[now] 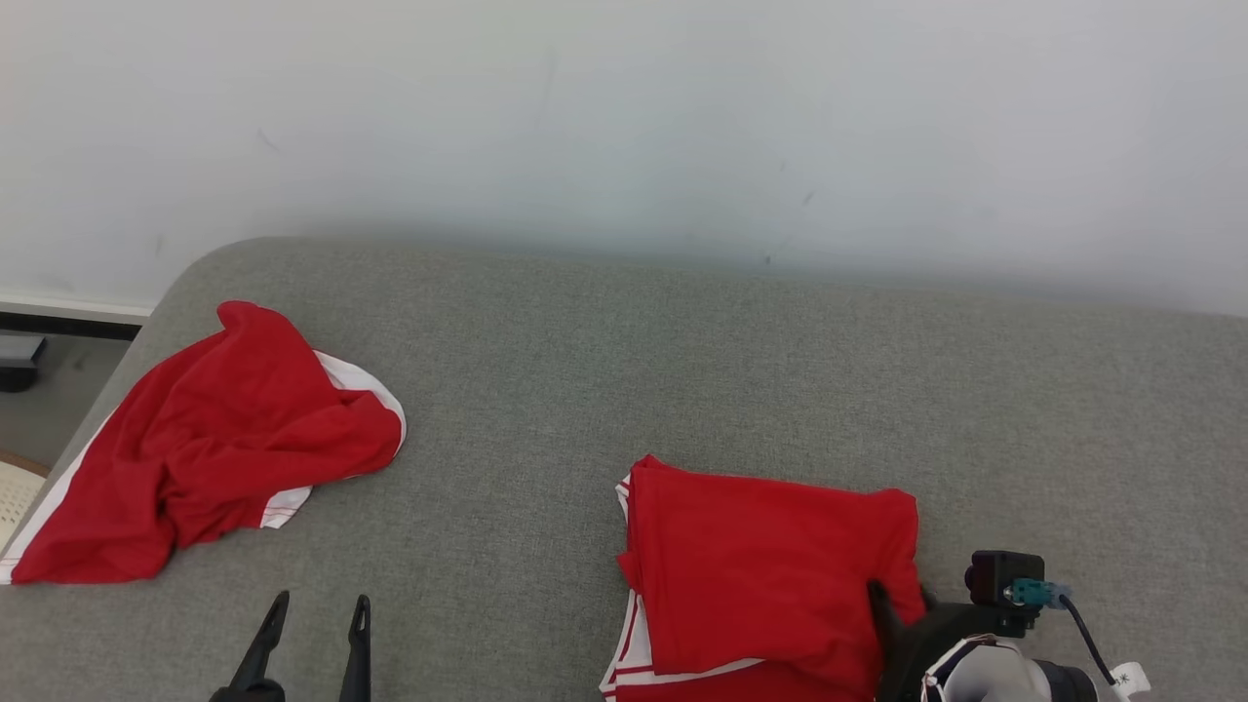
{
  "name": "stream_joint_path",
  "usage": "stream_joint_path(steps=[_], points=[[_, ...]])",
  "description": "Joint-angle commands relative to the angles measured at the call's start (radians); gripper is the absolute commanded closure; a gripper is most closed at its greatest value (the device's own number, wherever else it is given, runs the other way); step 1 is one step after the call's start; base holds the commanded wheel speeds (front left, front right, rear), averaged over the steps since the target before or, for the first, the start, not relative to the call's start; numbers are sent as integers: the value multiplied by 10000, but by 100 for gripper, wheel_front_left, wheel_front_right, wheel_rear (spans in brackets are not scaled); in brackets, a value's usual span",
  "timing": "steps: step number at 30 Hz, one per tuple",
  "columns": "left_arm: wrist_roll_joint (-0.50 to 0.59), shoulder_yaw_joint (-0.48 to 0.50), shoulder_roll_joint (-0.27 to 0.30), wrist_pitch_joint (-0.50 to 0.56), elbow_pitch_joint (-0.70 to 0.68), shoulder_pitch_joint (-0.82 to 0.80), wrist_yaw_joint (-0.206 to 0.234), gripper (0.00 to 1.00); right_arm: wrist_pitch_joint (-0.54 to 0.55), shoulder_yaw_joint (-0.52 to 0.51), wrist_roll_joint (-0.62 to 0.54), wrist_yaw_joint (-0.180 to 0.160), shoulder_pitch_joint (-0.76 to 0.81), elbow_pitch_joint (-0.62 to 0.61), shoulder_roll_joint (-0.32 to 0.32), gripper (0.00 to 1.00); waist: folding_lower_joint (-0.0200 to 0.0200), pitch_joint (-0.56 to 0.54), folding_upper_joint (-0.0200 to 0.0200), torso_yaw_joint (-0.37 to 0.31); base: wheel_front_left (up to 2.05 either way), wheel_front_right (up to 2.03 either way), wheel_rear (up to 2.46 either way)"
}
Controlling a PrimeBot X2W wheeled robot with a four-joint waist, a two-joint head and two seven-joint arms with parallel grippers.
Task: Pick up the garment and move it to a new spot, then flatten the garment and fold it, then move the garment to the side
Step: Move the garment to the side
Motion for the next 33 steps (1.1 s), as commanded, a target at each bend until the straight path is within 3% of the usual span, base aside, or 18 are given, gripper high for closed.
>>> stream_joint_path(steps=[1,4,14,23,33], points=[[-55,7,33,-2,-3,-72,59,0,57,145,110,-22,76,128,144,100,0,0,0,-23,0,0,0],[-99,18,50,-7,27,-86,83,0,-208,516,389,-23,-147,93,7,100,0,-6,0,-121,0,0,0],[-275,98,65,-44,-51,26,195,0,-1032,1572,624,-23,-1242,-131,-1555,100,0,131,0,-905,0,0,0],[-357,127,217,-58,-119,-544,95,0,-628,2942,309,-23,-3115,-486,-3325,100,0,1022,0,-1672,0,0,0],[-294,100,568,-63,-449,-1368,0,0,-135,3833,488,-23,-4951,-129,-5184,100,0,2251,0,-1684,0,0,0]])
